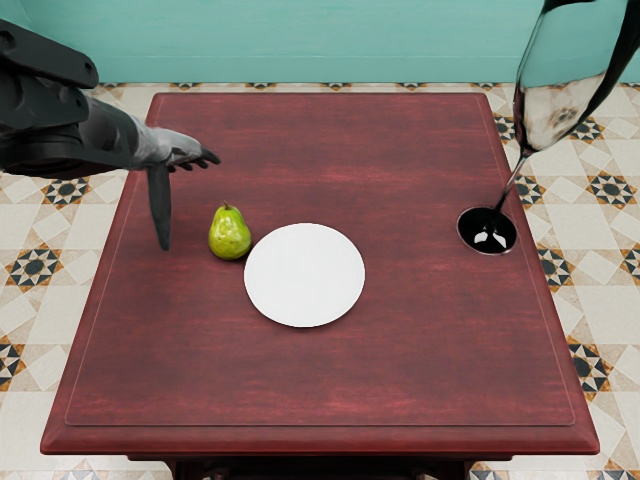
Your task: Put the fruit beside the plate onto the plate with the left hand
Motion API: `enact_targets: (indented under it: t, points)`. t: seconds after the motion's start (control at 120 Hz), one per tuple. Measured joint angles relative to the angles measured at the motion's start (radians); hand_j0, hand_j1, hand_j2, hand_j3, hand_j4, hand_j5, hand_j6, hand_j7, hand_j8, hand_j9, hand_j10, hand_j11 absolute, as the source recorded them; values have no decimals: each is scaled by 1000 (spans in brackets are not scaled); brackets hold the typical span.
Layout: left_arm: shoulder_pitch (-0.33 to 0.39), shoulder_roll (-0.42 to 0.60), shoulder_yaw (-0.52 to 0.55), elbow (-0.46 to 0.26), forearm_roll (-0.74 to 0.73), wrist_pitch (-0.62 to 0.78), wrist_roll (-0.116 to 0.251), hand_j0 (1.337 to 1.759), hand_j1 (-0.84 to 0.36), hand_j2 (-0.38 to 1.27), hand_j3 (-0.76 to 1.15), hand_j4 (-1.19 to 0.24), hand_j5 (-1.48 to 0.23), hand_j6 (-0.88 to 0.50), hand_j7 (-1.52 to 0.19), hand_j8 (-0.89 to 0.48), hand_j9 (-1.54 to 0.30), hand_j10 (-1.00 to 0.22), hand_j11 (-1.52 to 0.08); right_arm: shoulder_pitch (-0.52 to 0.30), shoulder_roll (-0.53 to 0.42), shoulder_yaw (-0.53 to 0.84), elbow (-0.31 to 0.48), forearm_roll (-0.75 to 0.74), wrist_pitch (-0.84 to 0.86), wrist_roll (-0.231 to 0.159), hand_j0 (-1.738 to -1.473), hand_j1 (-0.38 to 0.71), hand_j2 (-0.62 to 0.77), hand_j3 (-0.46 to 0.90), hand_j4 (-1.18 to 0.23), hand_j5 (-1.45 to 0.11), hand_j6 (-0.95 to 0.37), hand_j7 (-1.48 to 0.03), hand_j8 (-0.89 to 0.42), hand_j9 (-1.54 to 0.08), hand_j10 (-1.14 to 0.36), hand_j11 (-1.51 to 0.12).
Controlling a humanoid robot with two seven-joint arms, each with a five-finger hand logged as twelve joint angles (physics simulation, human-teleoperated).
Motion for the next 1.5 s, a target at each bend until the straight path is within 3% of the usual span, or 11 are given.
enact_targets:
  t: [0.167, 0.342, 0.508, 1.5]
  points:
    - [32, -5, -23, -7, 104, 108, 0, 1658, 326, 4, 0, -20, -25, -20, -25, -20, -25, -20, -25, 0, 0, 0, 0, 0, 0, 0, -1658, -349, 0, 0, 0, 0, -1, 0, 0, 0, 0, 0]
    - [35, -49, -52, -9, 149, 131, -1, 1658, 327, 4, 0, -19, -24, -19, -24, -19, -24, -19, -24, 0, 0, 0, 0, 0, 0, 0, -1658, -349, 0, 0, 0, 0, -1, 0, 0, 0, 0, 0]
    - [91, -64, -98, -6, 166, 135, 0, 1658, 328, 4, 0, -18, -23, -18, -23, -18, -23, -18, -23, 0, 0, 0, 0, 0, 0, 0, -1658, -349, 0, 0, 0, 0, -1, 0, 0, 0, 0, 0]
    - [233, -95, -126, 156, 178, 190, 2, 1658, 307, 7, 0, -35, -46, -36, -46, -36, -46, -35, -46, 0, 0, 0, 0, 0, 0, 0, -1658, -349, 0, 0, 0, 0, -1, 0, 0, 0, 0, 0]
